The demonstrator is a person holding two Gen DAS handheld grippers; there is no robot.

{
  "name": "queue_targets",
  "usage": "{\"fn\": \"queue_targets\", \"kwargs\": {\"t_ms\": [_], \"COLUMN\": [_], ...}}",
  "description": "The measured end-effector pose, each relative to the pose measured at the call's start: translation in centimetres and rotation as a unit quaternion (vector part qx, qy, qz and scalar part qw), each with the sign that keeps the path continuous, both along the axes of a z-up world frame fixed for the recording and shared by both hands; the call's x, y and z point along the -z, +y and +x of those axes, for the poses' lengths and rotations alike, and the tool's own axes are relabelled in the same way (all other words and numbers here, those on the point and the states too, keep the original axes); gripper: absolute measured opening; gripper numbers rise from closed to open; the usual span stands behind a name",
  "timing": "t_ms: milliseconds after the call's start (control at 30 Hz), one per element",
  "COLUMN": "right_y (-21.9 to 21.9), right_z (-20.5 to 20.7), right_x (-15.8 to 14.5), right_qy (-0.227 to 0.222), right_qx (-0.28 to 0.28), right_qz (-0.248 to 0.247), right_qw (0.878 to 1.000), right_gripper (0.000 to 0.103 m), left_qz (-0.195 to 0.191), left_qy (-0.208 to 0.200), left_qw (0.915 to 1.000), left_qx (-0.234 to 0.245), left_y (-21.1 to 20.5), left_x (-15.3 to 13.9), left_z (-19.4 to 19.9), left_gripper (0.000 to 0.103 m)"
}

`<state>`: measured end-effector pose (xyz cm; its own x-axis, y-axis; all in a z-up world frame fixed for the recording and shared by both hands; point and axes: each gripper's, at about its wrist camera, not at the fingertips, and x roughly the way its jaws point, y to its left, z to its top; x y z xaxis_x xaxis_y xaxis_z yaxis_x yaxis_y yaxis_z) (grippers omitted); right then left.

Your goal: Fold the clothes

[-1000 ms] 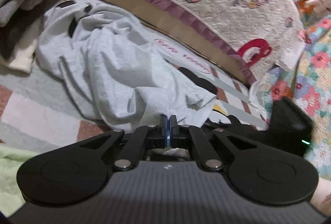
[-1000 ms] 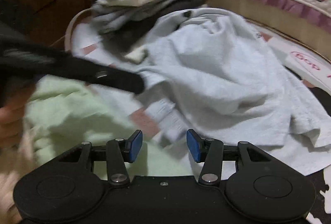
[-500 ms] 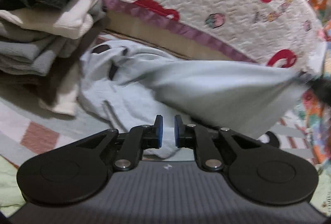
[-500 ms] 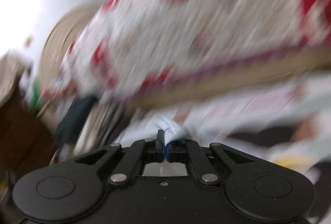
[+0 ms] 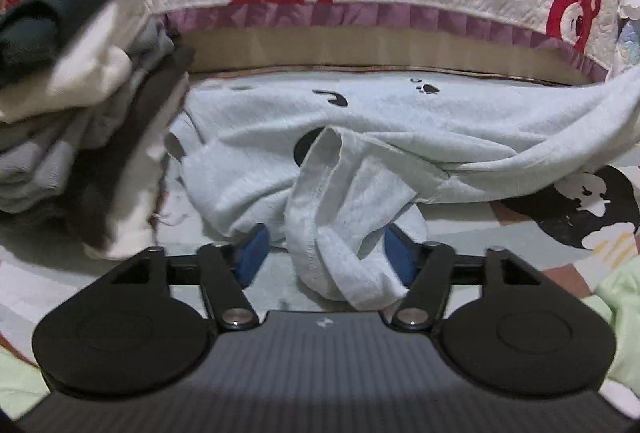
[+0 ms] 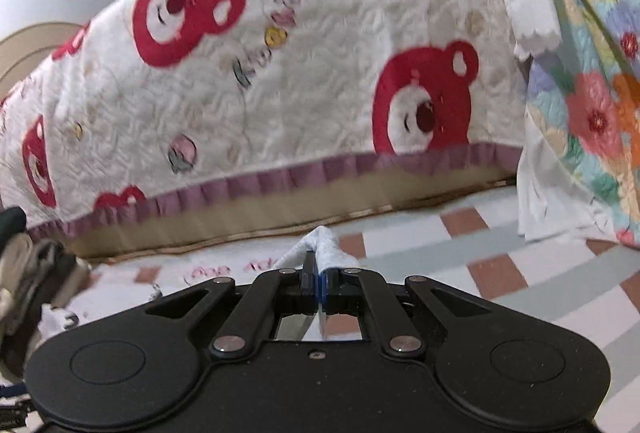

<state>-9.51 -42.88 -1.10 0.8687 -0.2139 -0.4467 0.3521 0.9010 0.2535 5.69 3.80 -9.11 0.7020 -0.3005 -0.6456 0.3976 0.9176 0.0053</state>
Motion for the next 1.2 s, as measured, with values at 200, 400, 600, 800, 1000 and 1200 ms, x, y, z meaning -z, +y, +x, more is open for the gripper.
{"fn": "queue_targets", "kwargs": {"t_ms": [200, 400, 600, 800, 1000, 1200], "right_y": [-1.0, -2.3, -1.3, 1.9, 2.4, -2.5], "right_z": [0.2, -0.1, -4.8, -6.5, -3.6, 8.1], "right_x": [1.2, 3.0, 4.6, 8.7, 13.6, 8.4], "right_qy": [0.007, 0.042, 0.034, 0.066, 0.126, 0.088], "right_qx": [-0.017, -0.054, -0.148, -0.193, -0.154, -0.123], "right_qz": [-0.001, 0.04, 0.073, 0.145, 0.173, 0.125], "right_qw": [1.0, 0.997, 0.986, 0.968, 0.965, 0.981], "right_gripper": [0.004, 0.004, 0.004, 0.007, 0.004, 0.003], "left_qz": [-0.013, -0.005, -0.002, 0.02, 0.078, 0.127], "left_qy": [0.083, 0.047, -0.108, -0.105, -0.067, -0.11], "left_qw": [0.996, 0.9984, 0.9879, 0.9842, 0.9864, 0.9819], "left_qx": [-0.031, -0.03, -0.111, -0.141, -0.128, -0.088], "left_y": [-0.6, 0.0, 3.5, 5.8, 4.9, 0.4], "left_x": [3.3, 0.9, -8.2, -7.4, -3.5, -8.4], "left_z": [4.0, 3.8, -2.0, -5.3, -4.3, 6.6], "left_gripper": [0.088, 0.003, 0.003, 0.003, 0.003, 0.003]}}
